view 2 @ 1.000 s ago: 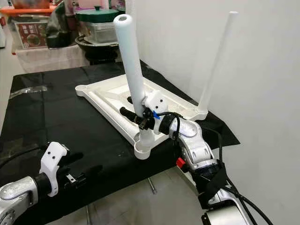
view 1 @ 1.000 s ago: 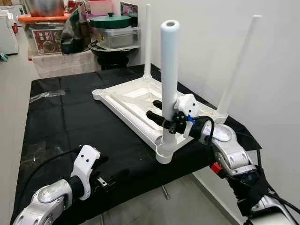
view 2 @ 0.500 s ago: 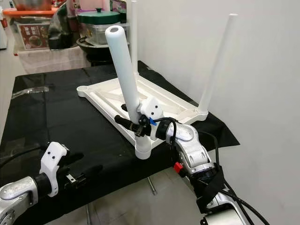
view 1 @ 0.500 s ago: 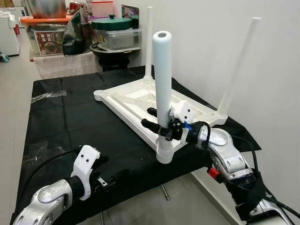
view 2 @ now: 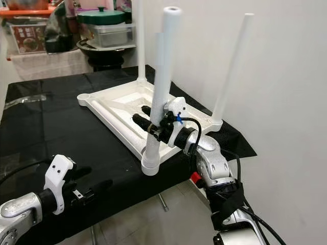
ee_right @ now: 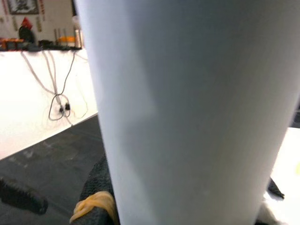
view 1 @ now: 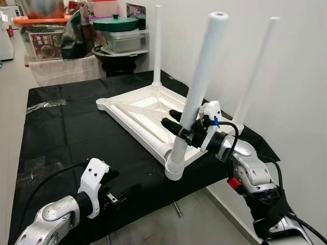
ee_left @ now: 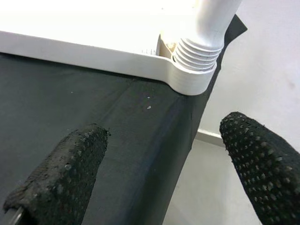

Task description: Building children table

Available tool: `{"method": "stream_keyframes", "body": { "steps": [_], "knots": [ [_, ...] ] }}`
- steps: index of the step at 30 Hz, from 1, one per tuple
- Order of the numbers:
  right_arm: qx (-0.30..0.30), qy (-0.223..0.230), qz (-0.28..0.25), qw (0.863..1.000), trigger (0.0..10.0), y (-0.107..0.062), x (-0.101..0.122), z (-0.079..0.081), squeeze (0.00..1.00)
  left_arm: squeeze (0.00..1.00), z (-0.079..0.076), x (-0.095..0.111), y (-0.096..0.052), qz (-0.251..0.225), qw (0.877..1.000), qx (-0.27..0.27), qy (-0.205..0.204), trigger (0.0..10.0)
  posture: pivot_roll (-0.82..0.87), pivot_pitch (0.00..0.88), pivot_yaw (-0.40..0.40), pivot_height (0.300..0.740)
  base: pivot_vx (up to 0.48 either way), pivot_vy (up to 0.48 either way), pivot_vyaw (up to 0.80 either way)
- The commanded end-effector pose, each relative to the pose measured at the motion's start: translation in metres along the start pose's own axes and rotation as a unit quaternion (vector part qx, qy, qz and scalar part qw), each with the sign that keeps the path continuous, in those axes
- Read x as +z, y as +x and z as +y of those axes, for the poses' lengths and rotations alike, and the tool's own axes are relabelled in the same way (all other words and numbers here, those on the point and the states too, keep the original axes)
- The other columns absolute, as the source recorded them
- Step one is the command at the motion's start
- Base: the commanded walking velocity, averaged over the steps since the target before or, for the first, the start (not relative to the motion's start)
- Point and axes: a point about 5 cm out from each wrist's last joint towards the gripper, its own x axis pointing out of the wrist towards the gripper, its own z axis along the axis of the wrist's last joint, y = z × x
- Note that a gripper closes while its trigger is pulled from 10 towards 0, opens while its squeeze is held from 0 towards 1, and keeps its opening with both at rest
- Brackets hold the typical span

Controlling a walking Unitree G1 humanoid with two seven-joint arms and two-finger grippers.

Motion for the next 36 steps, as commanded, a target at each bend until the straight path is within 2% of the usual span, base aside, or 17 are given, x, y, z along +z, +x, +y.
{"method": "stream_keyframes", "body": {
  "steps": [1,4,7,9,12,18,24,25,26,27,28,29,36],
  "knots": [
    [0.013,0.049,0.018,0.999,0.0,0.002,-0.017,0.009,0.0,0.0,0.001,-0.003,-0.001,0.006,1.0,0.004,-0.009,10.0,0.11,0.0,-0.05,0.74,0.0,0.0,0.0],
    [0.019,0.06,0.022,0.998,0.0,0.005,-0.023,0.018,0.0,0.0,0.002,-0.003,-0.001,0.008,1.0,0.007,-0.009,10.0,0.11,0.0,-0.049,0.74,0.0,0.0,0.0],
    [0.05,0.08,0.028,0.995,0.0,0.007,-0.028,0.034,0.0,0.0,0.002,-0.003,-0.001,0.009,1.0,0.008,-0.011,10.0,0.11,0.0,-0.046,0.74,0.0,0.0,0.0],
    [0.05,0.08,0.028,0.995,0.0,0.007,-0.028,0.034,0.0,0.0,0.002,-0.003,-0.001,0.009,1.0,0.008,-0.011,10.0,0.11,0.0,-0.046,0.74,0.0,0.0,0.0],
    [0.094,0.071,0.046,0.992,0.0,0.004,-0.03,0.043,0.0,0.0,0.004,-0.003,-0.001,0.011,1.0,0.009,-0.01,10.0,0.11,0.0,-0.047,0.74,0.0,0.0,0.0],
    [0.13,0.057,0.07,0.987,0.0,-0.001,-0.029,0.039,0.0,0.0,0.003,-0.005,0.0,0.016,1.0,0.009,-0.01,10.0,0.11,0.0,-0.048,0.74,0.0,0.0,0.0],
    [0.166,0.058,0.069,0.982,0.0,0.001,-0.022,0.037,0.0,0.0,0.003,-0.006,0.0,0.017,1.0,0.011,-0.01,10.0,0.12,0.0,-0.056,0.74,0.0,0.0,0.0],
    [0.191,0.059,0.067,0.978,0.0,0.003,-0.019,0.039,0.0,0.0,0.003,-0.006,0.0,0.017,1.0,0.011,-0.01,10.0,0.13,0.0,-0.056,0.74,0.0,0.0,0.0],
    [0.191,0.059,0.067,0.978,0.0,0.003,-0.019,0.039,0.0,0.0,0.003,-0.006,0.0,0.017,1.0,0.011,-0.01,10.0,0.13,0.0,-0.056,0.74,0.0,0.0,0.0],
    [0.223,0.074,0.064,0.97,0.0,0.005,-0.017,0.041,0.0,0.0,0.003,-0.006,0.0,0.017,1.0,0.012,-0.01,10.0,0.13,0.0,-0.056,0.74,0.0,0.0,0.0],
    [0.223,0.074,0.064,0.97,0.0,0.005,-0.017,0.041,0.0,0.0,0.003,-0.006,0.0,0.017,1.0,0.012,-0.01,10.0,0.13,0.0,-0.056,0.74,0.0,0.0,0.0],
    [0.248,0.086,0.06,0.963,0.0,0.008,-0.015,0.043,0.0,0.0,0.004,-0.006,0.0,0.017,1.0,0.013,-0.011,10.0,0.13,0.0,-0.056,0.74,0.0,0.0,0.0],
    [0.288,0.091,0.051,0.952,0.0,0.022,-0.013,0.049,0.0,0.0,0.003,-0.006,0.0,0.017,1.0,0.017,-0.011,10.0,0.16,0.0,-0.068,0.74,0.0,0.0,0.0]
  ]
}}
